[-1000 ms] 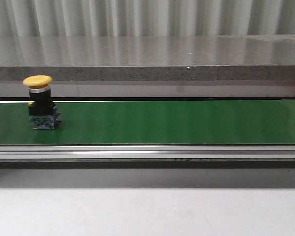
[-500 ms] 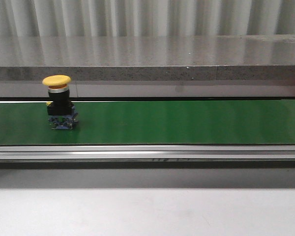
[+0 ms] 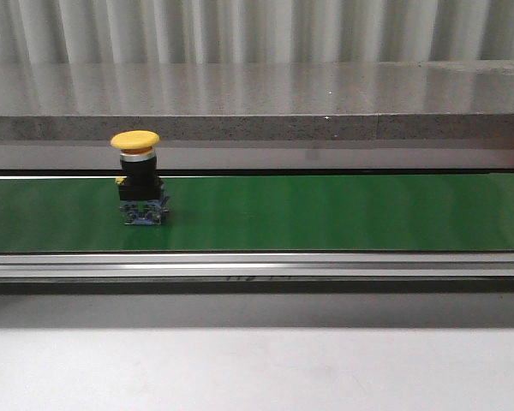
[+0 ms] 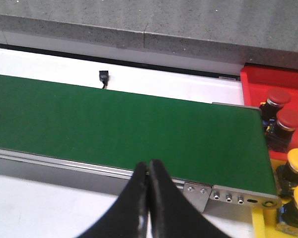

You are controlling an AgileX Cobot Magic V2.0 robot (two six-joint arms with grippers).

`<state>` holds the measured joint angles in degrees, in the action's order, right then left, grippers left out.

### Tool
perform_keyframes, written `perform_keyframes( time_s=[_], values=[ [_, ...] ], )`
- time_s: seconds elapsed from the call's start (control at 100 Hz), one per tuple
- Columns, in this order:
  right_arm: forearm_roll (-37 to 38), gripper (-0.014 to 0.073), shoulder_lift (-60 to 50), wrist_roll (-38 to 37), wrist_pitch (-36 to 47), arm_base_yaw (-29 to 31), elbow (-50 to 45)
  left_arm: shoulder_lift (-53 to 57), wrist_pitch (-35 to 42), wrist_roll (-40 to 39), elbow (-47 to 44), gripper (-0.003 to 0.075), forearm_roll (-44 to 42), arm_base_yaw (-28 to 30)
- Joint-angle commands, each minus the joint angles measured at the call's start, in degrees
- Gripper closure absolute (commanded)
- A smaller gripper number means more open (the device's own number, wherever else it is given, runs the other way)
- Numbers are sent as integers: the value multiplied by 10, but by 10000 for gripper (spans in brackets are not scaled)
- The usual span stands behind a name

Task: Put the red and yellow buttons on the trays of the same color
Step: 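Grasp a red button with the left gripper and place it on the belt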

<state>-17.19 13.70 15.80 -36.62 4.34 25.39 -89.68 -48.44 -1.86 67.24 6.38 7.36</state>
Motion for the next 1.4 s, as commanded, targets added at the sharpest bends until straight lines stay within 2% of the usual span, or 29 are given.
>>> perform_keyframes(
  time_s=[0.0, 0.04, 0.12, 0.29, 0.38, 0.55, 0.58, 0.8, 0.97, 1.39],
  values=[
    [-2, 659, 5, 5, 37, 0, 14, 20, 22, -1, 13, 199, 16, -5],
    [-2, 659, 5, 5, 37, 0, 14, 20, 26, -1, 13, 171, 20, -5],
    [-2, 659, 5, 5, 37, 0, 14, 23, 34, -1, 13, 179, 21, -7],
    [-2, 659, 5, 5, 37, 0, 14, 54, 75, 29, 13, 258, 22, -33],
    [-2, 659, 5, 5, 37, 0, 14, 77, 85, 42, 13, 368, 22, -52],
    [-2, 659, 5, 5, 37, 0, 14, 113, 86, 45, 13, 706, 22, -100],
    [-2, 659, 5, 5, 37, 0, 14, 119, 87, 45, 13, 739, 22, -107],
    [-2, 659, 5, 5, 37, 0, 14, 159, 92, 71, 5, 740, 23, -181],
    [-2, 659, 5, 5, 37, 0, 14, 207, 123, 71, -48, 740, 28, -220],
    [-2, 659, 7, 5, 34, 0, 14, 427, 154, 70, -262, 740, 56, -229]
  ],
)
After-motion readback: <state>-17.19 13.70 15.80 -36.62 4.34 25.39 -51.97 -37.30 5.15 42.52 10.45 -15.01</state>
